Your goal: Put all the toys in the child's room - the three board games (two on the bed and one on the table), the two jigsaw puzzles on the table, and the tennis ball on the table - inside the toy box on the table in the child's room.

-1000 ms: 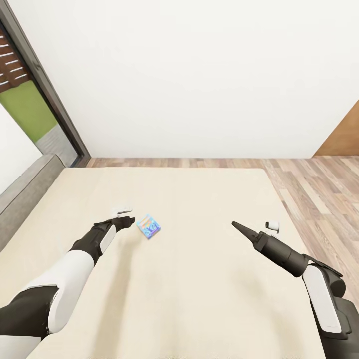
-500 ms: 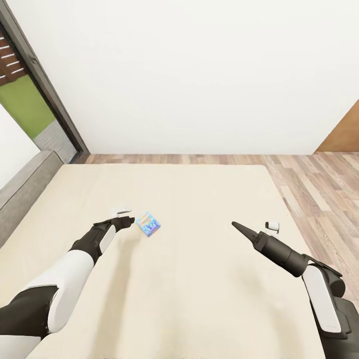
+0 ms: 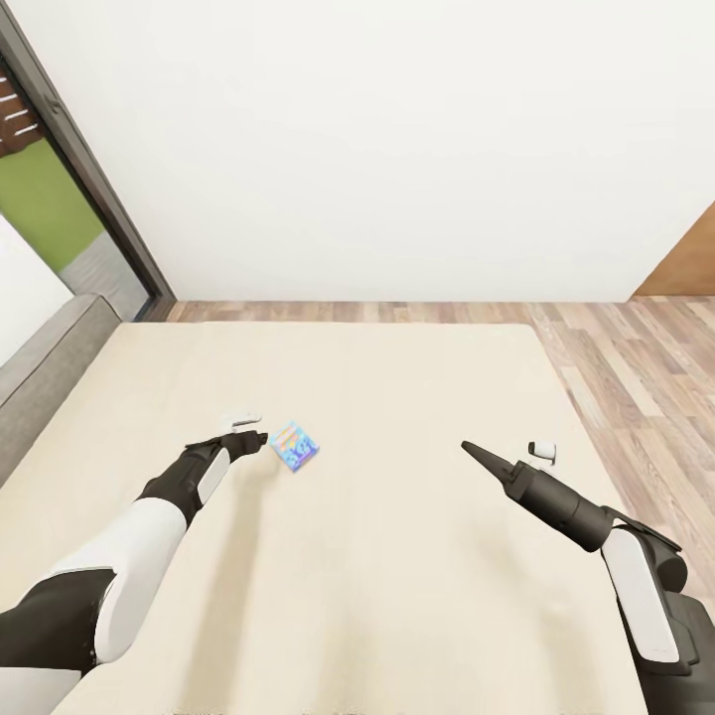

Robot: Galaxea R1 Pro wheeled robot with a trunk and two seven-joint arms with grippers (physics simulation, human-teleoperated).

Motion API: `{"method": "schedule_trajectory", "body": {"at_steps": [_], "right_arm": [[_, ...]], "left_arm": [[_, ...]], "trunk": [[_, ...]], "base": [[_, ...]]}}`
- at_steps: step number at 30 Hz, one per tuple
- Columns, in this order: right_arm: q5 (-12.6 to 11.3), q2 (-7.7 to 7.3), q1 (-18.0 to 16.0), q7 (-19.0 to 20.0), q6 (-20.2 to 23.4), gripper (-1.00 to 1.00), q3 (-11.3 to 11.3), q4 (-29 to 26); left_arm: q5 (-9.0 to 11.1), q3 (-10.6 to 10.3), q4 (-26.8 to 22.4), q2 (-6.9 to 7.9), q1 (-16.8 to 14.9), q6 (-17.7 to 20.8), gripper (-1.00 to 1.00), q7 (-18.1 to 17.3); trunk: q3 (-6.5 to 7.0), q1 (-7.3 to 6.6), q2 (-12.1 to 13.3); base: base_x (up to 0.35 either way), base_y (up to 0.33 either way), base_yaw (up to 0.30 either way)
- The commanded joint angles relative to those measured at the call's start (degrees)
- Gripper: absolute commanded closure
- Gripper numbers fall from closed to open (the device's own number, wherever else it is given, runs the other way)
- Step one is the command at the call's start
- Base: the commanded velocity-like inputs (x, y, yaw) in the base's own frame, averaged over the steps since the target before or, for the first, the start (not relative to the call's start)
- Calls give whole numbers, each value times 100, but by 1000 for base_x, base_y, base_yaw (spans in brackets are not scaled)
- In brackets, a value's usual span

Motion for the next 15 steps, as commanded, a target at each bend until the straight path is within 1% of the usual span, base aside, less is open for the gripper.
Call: {"method": "schedule_trajectory", "body": {"at_steps": [1, 15], "right_arm": [[-21, 0, -3, 5, 33, -100, -4, 0], [-16, 2, -3, 5, 33, -100, -3, 0]], "left_arm": [[60, 6, -10, -1, -1, 36, -100, 12], [60, -19, -12, -1, -1, 37, -100, 5]], "trunk": [[-14, 0, -4], [-146, 0, -4]], "base": [[4, 0, 0], [0, 0, 0]]}}
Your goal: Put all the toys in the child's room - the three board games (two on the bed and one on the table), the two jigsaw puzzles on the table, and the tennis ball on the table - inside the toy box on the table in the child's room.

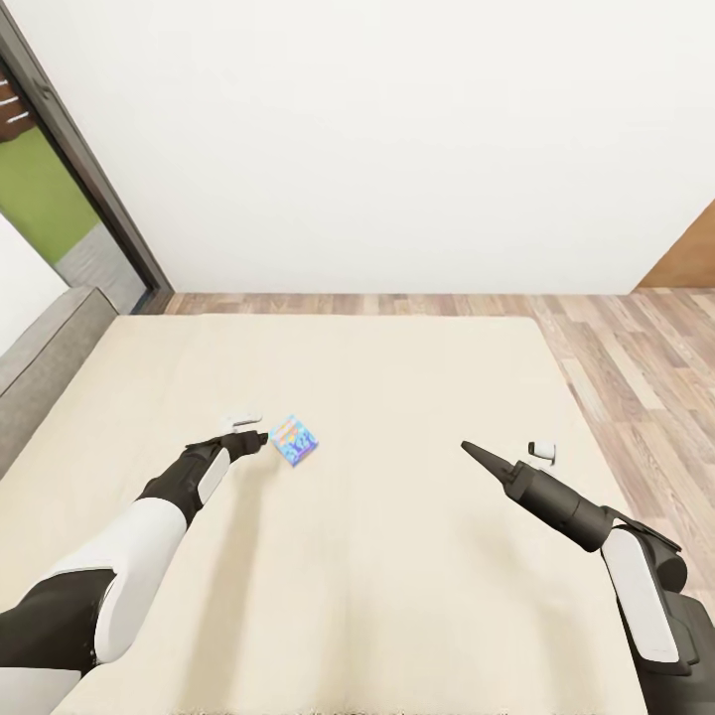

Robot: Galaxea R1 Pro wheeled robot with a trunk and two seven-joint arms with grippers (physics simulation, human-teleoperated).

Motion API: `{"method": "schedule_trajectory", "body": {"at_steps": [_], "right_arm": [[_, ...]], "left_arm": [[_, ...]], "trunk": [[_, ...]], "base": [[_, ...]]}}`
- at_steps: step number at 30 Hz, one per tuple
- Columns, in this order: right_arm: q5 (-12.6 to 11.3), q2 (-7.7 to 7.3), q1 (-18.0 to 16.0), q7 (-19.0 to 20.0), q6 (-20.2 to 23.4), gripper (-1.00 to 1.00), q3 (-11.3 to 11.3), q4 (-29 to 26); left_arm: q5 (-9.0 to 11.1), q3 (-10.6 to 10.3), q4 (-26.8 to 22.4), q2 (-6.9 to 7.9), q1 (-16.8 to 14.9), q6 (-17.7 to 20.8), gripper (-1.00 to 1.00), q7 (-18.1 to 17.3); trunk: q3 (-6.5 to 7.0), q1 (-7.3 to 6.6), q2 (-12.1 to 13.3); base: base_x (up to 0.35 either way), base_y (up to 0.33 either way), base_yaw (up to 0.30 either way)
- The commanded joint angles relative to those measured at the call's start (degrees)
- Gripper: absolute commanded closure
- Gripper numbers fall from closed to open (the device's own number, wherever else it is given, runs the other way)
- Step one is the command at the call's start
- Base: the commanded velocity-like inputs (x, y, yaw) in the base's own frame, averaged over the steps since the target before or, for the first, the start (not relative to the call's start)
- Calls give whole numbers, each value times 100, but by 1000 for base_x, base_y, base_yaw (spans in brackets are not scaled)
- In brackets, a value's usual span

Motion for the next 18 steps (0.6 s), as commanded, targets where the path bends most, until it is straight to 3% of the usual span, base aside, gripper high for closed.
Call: {"method": "schedule_trajectory", "body": {"at_steps": [1, 18], "right_arm": [[-20, -1, -3, 5, 33, -100, -4, 0], [-17, 16, -3, 5, 33, -100, 4, 0]], "left_arm": [[60, 7, -10, -1, -1, 36, -100, 11], [60, 0, -10, -4, -1, 36, -100, 9]], "trunk": [[-14, 0, -4], [-174, 0, -4]], "base": [[0, 0, 0], [36, 0, 0]]}}
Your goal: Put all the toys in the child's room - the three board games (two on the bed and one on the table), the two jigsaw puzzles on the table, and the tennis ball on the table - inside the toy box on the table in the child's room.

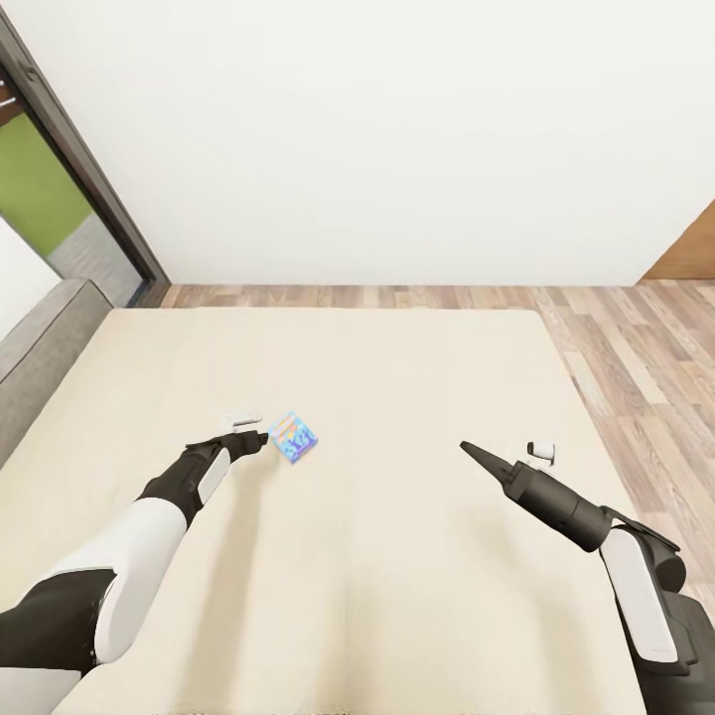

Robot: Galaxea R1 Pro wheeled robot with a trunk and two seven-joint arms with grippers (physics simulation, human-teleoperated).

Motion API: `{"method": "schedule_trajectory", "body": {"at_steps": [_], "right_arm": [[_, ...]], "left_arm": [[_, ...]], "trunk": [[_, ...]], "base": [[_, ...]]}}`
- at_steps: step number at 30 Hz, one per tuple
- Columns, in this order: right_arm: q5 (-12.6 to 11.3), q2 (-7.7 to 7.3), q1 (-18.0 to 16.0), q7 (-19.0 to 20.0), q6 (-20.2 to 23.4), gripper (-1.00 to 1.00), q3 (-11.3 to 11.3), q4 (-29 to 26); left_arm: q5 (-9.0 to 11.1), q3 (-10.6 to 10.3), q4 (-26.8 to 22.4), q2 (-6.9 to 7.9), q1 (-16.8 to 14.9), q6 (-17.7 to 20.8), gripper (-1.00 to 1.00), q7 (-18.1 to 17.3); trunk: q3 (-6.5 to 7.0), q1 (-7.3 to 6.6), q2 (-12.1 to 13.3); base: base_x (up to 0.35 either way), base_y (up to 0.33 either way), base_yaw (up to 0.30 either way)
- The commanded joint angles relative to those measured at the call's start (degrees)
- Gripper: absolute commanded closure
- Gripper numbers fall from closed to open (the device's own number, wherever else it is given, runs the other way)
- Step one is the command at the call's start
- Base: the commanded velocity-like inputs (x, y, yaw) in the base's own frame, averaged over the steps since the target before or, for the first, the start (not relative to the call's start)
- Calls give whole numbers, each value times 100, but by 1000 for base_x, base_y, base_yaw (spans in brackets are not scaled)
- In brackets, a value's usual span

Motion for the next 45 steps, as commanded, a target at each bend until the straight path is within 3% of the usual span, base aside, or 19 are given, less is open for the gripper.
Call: {"method": "schedule_trajectory", "body": {"at_steps": [1, 24, 45], "right_arm": [[-19, 0, -3, 5, 33, -100, -4, 0], [-19, -12, -3, 15, 30, -100, -5, 0], [2, -23, 2, 9, 7, -100, 4, 38]], "left_arm": [[60, 9, -13, -2, -1, 38, -100, 11], [60, 0, -14, 1, -1, 42, -100, 11], [70, 62, -143, 23, -21, 194, -100, 30]], "trunk": [[-14, 1, -4], [-227, 1, -4], [-244, 1, -4]], "base": [[6, 0, 0], [1, 0, 0], [0, 0, 0]]}}
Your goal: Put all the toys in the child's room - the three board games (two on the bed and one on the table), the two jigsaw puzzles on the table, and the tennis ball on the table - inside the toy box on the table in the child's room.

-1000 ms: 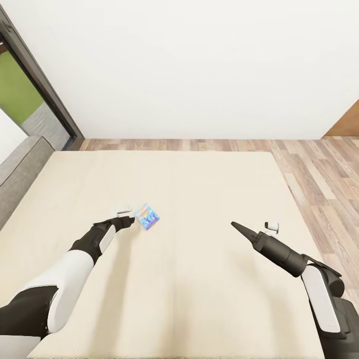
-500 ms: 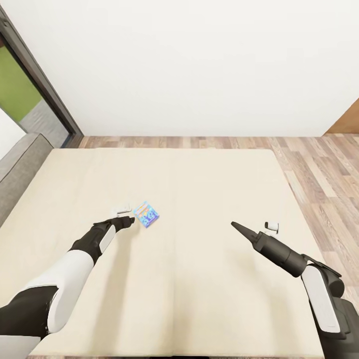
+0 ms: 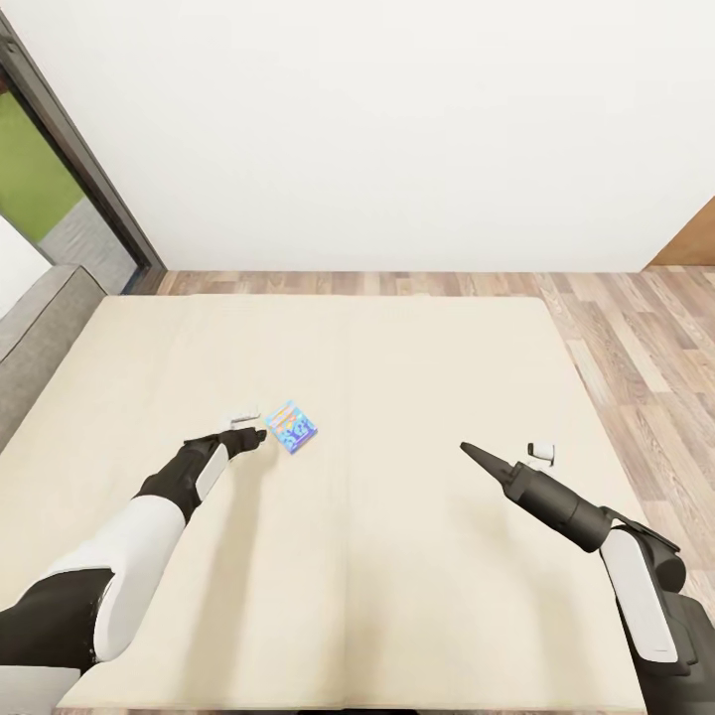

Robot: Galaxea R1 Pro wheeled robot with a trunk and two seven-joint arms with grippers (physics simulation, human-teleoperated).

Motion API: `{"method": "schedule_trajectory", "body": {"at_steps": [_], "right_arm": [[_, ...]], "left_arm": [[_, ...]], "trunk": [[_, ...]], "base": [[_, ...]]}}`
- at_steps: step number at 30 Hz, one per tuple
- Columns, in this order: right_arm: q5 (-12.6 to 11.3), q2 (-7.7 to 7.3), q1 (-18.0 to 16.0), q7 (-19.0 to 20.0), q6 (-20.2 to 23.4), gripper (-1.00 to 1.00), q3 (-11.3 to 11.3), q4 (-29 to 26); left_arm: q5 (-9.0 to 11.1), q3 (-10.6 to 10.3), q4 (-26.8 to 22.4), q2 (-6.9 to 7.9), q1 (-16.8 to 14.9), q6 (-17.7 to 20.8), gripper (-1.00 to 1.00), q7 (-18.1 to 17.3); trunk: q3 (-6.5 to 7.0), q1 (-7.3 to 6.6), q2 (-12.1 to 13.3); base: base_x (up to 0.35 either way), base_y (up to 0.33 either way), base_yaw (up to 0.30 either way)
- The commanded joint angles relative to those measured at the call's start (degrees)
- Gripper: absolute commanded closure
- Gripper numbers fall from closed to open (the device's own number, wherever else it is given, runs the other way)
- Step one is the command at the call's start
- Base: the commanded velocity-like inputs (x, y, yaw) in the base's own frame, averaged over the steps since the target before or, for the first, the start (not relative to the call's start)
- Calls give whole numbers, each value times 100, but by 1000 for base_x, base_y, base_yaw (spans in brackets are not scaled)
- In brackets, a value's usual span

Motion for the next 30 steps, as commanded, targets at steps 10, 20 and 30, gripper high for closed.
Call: {"method": "schedule_trajectory", "body": {"at_steps": [10, 20, 30], "right_arm": [[-10, 10, -4, 9, 34, -100, 1, 22], [-8, 43, -3, -11, 33, -100, 7, 23], [-4, 41, -6, -23, 27, -100, 15, 23]], "left_arm": [[46, 21, -381, 119, -503, 1043, -100, 68], [58, 24, -322, 157, -1167, 1653, -100, 77], [59, 33, 747, 154, -1990, 1710, -100, 94]], "trunk": [[-4, 1, -4], [-4, 1, -4], [-4, 1, -4]], "base": [[0, 0, 0], [0, 0, 0], [0, 0, 0]]}}
